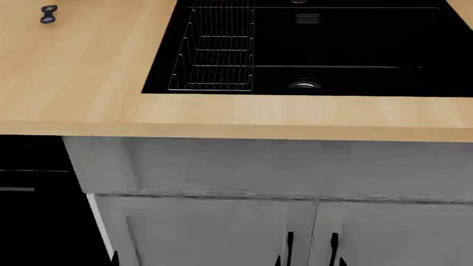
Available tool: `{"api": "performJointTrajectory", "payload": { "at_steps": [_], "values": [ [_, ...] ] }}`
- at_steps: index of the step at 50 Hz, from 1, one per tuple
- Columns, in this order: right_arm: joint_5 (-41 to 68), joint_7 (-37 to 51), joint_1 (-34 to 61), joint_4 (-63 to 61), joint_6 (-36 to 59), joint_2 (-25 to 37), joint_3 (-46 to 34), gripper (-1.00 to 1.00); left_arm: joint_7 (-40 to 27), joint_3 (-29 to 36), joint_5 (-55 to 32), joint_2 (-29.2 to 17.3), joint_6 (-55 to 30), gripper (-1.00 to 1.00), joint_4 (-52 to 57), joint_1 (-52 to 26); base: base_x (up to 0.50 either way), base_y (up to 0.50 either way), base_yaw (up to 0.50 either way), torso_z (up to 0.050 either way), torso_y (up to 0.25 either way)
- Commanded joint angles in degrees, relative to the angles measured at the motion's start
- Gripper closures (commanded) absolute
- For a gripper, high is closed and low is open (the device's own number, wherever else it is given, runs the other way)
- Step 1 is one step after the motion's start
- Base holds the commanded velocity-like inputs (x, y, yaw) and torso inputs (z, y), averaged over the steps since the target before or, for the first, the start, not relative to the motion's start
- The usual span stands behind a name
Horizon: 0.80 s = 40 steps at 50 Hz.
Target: Open the dishwasher door
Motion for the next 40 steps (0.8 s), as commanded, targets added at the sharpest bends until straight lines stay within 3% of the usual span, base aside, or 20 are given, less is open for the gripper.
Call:
{"api": "performJointTrajectory", "payload": {
  "at_steps": [1, 15, 40],
  "values": [
    [1.6, 2.0, 0.0, 0.0, 0.0, 1.6, -2.0, -1.0, -1.4, 1.4, -1.2, -1.2, 0.1, -1.0, -0.2, -0.1, 0.0, 0.0, 0.0, 0.0, 0.0],
    [3.2, 3.5, -1.0, -0.9, -1.4, 3.4, -4.6, -1.0, -2.4, 3.1, -5.5, -2.9, 1.3, -1.0, -0.3, 0.1, 0.0, 0.02, 0.0, 0.0, 0.0],
    [4.8, 5.2, -0.7, -0.4, -1.9, 5.0, -6.8, -1.0, -4.9, 6.0, -5.5, -5.1, 2.0, -1.0, -1.0, 0.0, 0.0, 0.46, 0.0, 0.0, 0.0]
  ]
}}
